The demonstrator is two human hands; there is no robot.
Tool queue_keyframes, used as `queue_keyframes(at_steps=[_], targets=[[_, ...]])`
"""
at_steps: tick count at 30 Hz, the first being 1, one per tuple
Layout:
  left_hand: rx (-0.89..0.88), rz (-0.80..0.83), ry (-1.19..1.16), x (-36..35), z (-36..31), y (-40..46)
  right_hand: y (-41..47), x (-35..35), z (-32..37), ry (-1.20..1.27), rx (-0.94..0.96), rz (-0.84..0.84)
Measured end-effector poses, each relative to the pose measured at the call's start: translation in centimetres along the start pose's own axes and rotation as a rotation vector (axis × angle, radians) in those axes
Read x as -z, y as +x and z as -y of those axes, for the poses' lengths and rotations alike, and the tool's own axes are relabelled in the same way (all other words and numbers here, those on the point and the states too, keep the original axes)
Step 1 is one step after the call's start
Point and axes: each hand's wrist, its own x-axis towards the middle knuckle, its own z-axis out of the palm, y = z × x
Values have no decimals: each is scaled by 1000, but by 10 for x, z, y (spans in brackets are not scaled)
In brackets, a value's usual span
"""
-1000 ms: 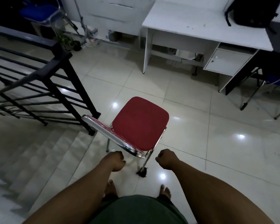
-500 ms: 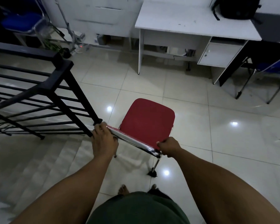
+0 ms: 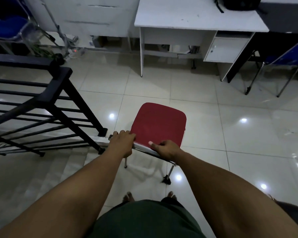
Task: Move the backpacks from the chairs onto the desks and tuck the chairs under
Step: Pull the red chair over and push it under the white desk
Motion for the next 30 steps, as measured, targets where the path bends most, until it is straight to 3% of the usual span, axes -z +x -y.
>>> queue_keyframes(at_steps=[5,11,15,22,30], targets=[[-102,-16,122,1,16,10,-17,-10,-8,-35,106,-111],[-193,40,30,2,14,15,-27,-26,-16,-537,249,-283],[-183,26,-12,4,13,11,-23,-39,-12,-614,232,-413],[-146,-88,-22,2,12,11,-12,-31,-21,-735,287,-413],[-174,-96,2,7,-35,24,-12,23,-45,-770,288,-379]])
